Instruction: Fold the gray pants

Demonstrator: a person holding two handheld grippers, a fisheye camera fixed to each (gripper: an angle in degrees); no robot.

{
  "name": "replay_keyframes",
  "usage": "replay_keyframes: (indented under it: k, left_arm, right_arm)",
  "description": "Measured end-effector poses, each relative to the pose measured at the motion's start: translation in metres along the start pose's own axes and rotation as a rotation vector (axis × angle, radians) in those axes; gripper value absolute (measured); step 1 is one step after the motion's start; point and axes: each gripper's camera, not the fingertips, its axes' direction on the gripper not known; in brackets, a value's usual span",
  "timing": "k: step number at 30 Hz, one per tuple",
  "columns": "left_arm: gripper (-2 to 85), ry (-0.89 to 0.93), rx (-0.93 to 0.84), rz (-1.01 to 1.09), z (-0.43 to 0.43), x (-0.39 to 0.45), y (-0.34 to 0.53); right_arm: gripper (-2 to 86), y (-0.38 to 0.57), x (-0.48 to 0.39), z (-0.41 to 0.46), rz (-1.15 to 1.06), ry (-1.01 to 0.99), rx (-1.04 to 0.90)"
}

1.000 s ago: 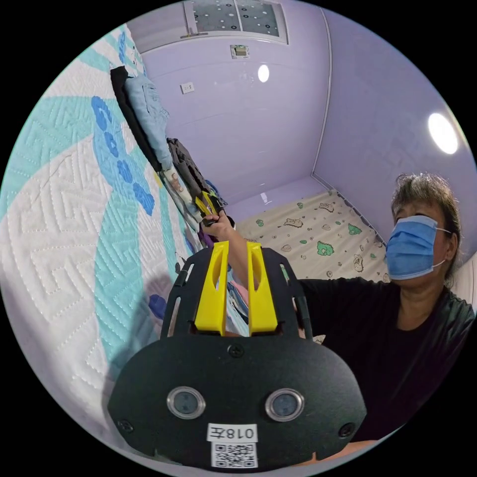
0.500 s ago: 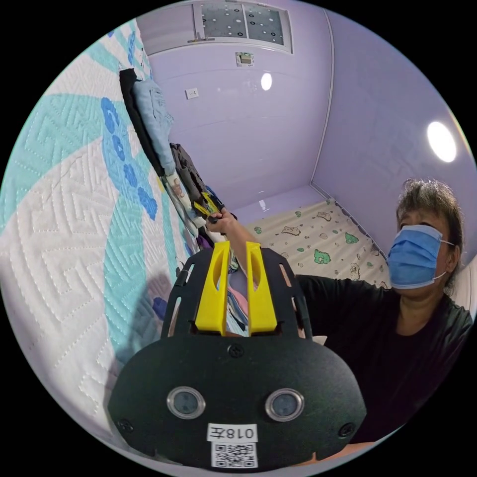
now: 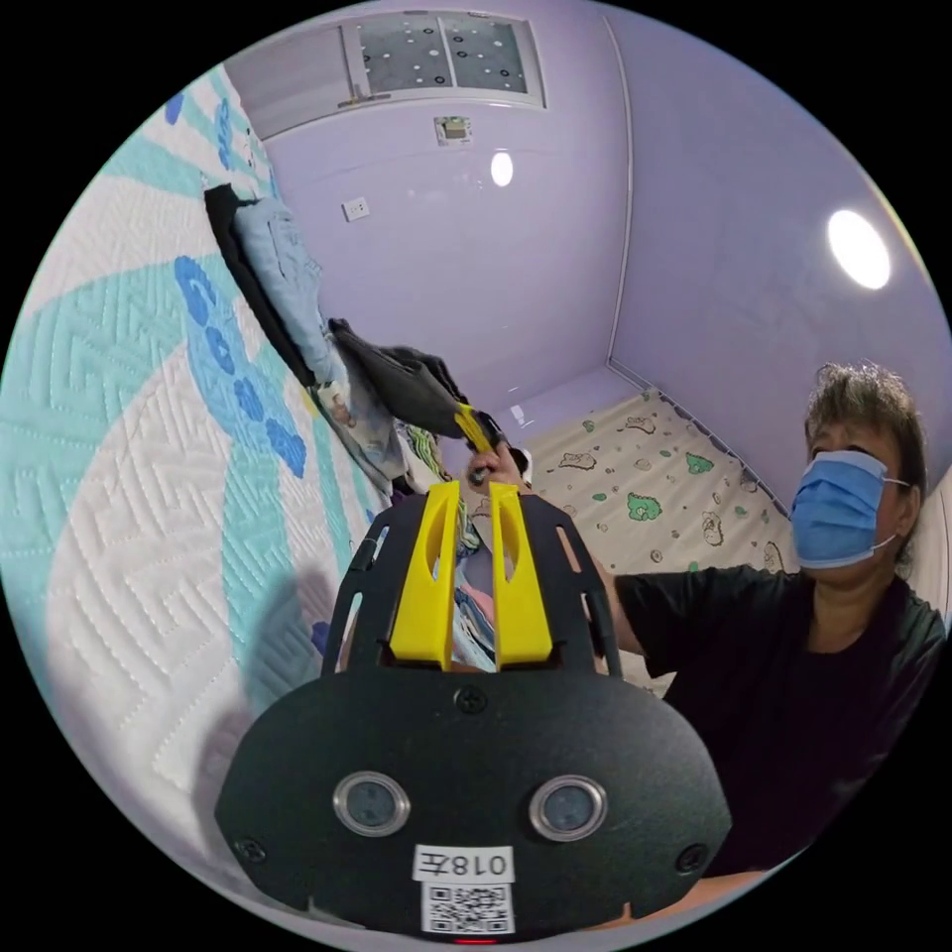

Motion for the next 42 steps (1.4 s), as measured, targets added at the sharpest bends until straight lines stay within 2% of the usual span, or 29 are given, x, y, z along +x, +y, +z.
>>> replay_keyframes:
  k: [4, 7, 9, 10, 12, 13, 14, 16, 18, 19, 20, 22, 25, 27, 29, 32, 33, 36, 38, 42]
  left_arm:
    - [6.2, -0.039, 0.050, 0.106, 0.000, 0.047, -0.009]
    - [6.7, -0.062, -0.015, 0.244, 0.016, 0.104, -0.014]
    - [7.5, -0.123, -0.103, 0.316, 0.038, 0.142, -0.010]
    - [8.1, -0.162, -0.165, 0.347, 0.060, 0.167, -0.004]
    - [9.4, -0.190, -0.292, 0.368, 0.105, 0.199, 0.012]
    - [10.2, -0.198, -0.404, 0.372, 0.143, 0.219, 0.030]
    - [11.1, -0.210, -0.510, 0.383, 0.183, 0.240, 0.052]
    - [12.1, -0.224, -0.648, 0.432, 0.239, 0.277, 0.093]
    - [12.8, -0.257, -0.747, 0.541, 0.289, 0.319, 0.138]
    - [13.3, -0.304, -0.808, 0.661, 0.317, 0.347, 0.169]
    - [13.6, -0.398, -0.859, 0.812, 0.342, 0.369, 0.200]
    - [14.4, -0.507, -0.938, 0.974, 0.368, 0.386, 0.240]
    - [16.0, -0.633, -1.052, 1.089, 0.392, 0.389, 0.284]
    - [16.6, -0.719, -1.131, 1.152, 0.401, 0.382, 0.308]
    - [16.4, -0.827, -1.115, 1.307, 0.404, 0.383, 0.334]
    - [14.4, -0.931, -1.112, 1.420, 0.408, 0.385, 0.350]
    - [13.6, -0.924, -1.104, 1.403, 0.406, 0.387, 0.346]
    - [9.3, -0.835, -1.025, 1.158, 0.386, 0.392, 0.287]
    - [6.8, -0.747, -0.932, 0.923, 0.358, 0.393, 0.215]
    - [5.7, -0.614, -0.725, 0.613, 0.295, 0.382, 0.092]
  right_arm:
    - [0.1, 0.045, -0.040, -0.113, -0.110, -0.075, -0.114]
    - [0.4, 0.111, -0.038, -0.214, -0.083, -0.082, -0.201]
    - [0.9, 0.173, 0.000, -0.262, 0.063, 0.048, -0.292]
    - [1.1, 0.191, 0.014, -0.265, 0.120, 0.090, -0.342]
    - [1.5, 0.266, 0.056, -0.263, 0.266, 0.324, -0.498]
    - [1.6, 0.283, 0.061, -0.263, 0.273, 0.369, -0.508]
    - [1.8, 0.309, 0.064, -0.276, 0.280, 0.402, -0.412]
    - [3.0, 0.337, 0.068, -0.298, 0.372, 0.329, -0.284]
    - [6.3, 0.366, 0.070, -0.318, 0.466, 0.261, -0.137]
    - [6.8, 0.372, 0.070, -0.319, 0.477, 0.237, -0.118]
    - [8.1, 0.379, 0.071, -0.318, 0.490, 0.175, -0.123]
    - [9.1, 0.384, 0.068, -0.315, 0.486, 0.128, -0.141]
    - [10.0, 0.388, 0.057, -0.308, 0.447, 0.226, -0.188]
    - [10.6, 0.396, 0.052, -0.300, 0.461, 0.214, -0.187]
    - [10.9, 0.402, 0.046, -0.291, 0.465, 0.204, -0.194]
    - [8.3, 0.405, 0.029, -0.287, 0.408, 0.265, -0.212]
    - [6.0, 0.406, 0.024, -0.290, 0.395, 0.244, -0.198]
    - [4.2, 0.406, 0.004, -0.299, 0.315, 0.193, -0.173]
    - [3.7, 0.403, -0.012, -0.302, 0.252, 0.158, -0.154]
    - [2.5, 0.373, -0.048, -0.304, 0.117, 0.064, -0.112]
